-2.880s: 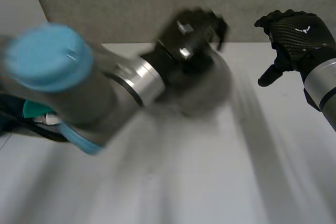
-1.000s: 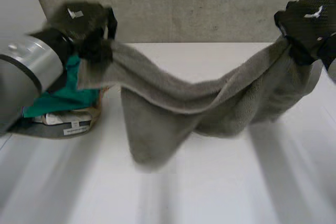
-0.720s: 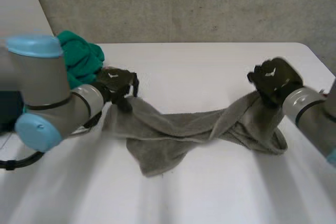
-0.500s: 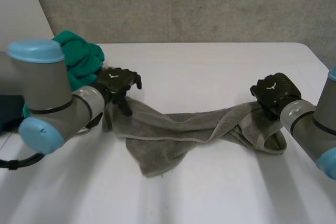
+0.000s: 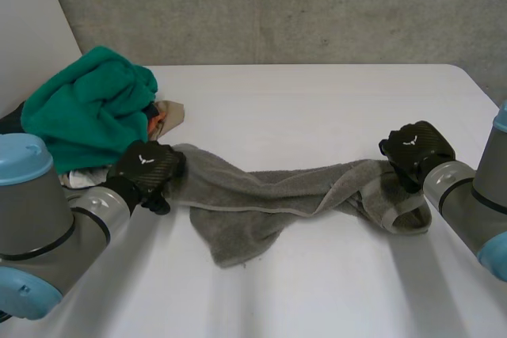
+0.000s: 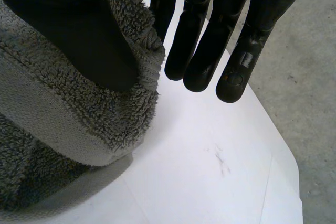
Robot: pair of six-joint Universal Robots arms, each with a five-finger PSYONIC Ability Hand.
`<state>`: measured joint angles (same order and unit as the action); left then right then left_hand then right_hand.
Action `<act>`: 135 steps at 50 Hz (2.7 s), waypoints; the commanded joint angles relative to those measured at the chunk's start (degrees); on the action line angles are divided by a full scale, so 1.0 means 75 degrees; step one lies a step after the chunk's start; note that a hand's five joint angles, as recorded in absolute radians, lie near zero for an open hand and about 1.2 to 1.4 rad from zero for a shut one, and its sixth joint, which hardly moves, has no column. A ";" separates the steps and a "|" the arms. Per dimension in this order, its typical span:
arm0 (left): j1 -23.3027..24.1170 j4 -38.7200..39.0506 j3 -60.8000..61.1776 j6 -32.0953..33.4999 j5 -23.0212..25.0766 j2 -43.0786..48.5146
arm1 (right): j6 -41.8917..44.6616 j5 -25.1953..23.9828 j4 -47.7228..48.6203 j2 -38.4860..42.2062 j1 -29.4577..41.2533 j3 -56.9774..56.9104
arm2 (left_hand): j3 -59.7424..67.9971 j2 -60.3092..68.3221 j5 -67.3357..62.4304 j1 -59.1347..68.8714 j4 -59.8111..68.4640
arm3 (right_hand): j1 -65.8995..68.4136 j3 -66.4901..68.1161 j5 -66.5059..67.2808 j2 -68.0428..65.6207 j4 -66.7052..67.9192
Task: Fold the laundry.
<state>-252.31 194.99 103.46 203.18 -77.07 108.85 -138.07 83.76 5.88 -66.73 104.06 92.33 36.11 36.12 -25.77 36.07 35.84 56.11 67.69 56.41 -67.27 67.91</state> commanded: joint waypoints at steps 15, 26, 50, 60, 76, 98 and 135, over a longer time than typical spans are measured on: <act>0.0137 0.0333 -0.2016 0.0062 -0.0037 0.2103 | 0.0000 0.0001 0.0072 0.0039 0.0000 0.0040 | -0.0224 -0.0225 0.0179 -0.0218 -0.0187 | 0.3185 0.1641 0.1812 -0.1698 0.1612; 0.0184 0.0368 -0.2743 0.0085 -0.0025 0.2771 | 0.0012 0.0001 0.0084 0.0050 0.0000 0.0052 | 0.2284 0.2283 -0.2329 0.2290 0.2321 | 0.3185 0.1641 0.1812 -0.1698 0.1612; 0.0384 -0.3428 -0.2930 0.2428 -0.0166 0.1433 | 0.3598 0.0001 -0.3292 -0.0573 -0.0808 -0.0954 | 0.5851 0.5850 -0.5897 0.5858 0.5888 | 0.3185 0.1641 0.1812 -0.1698 0.1612; 0.0524 -0.2321 -0.6441 0.2874 -0.0400 0.3215 | 0.2298 0.0129 -0.1337 0.1010 -0.0762 -0.3345 | 0.5851 0.5850 -0.5897 0.5858 0.5888 | 0.3185 0.1641 0.1812 -0.1698 0.1612; 0.0606 0.2150 -0.8019 0.1188 -0.0787 0.2268 | 0.1219 0.0376 0.4526 0.0601 -0.0609 -0.4566 | 0.5851 0.5850 -0.5897 0.5858 0.5888 | 0.3185 0.1641 0.1812 -0.1698 0.1612; 0.0841 0.1600 -0.2428 0.1163 -0.0107 0.2173 | 0.0972 -0.1264 0.2732 0.0682 -0.0820 0.0086 | 0.5851 0.5850 -0.5897 0.5858 0.5888 | 0.3185 0.1641 0.1812 -0.1698 0.1612; 0.1532 -0.3068 -0.1418 0.1808 -0.1150 0.0204 | 0.3505 -0.1535 -0.2520 -0.1744 -0.3704 0.1271 | 0.5851 0.5850 -0.5897 0.5858 0.5888 | 0.3185 0.1641 0.1812 -0.1698 0.1612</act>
<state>-241.99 162.25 99.23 216.82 -85.53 104.51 -104.99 72.03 -25.16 -82.69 72.61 103.74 68.35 68.73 -56.70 65.89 68.76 57.53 67.96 57.16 -67.32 68.38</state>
